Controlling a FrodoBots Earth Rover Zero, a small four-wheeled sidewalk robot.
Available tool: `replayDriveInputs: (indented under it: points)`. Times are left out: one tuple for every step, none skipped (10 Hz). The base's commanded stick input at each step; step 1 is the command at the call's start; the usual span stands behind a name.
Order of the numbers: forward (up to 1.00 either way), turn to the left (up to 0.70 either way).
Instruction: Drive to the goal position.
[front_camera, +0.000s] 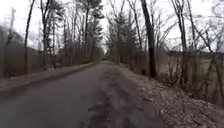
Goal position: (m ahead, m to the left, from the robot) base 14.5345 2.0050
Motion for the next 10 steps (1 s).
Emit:
replayDriveInputs:
  points:
    - [0.85, 0.00]
    - [0.85, 0.00]
    - [0.85, 0.00]
    - [0.85, 0.00]
    - [0.85, 0.00]
    - [0.85, 0.00]
    - [0.85, 0.00]
    - [0.85, 0.00]
    - [0.85, 0.00]
    - [0.85, 0.00]
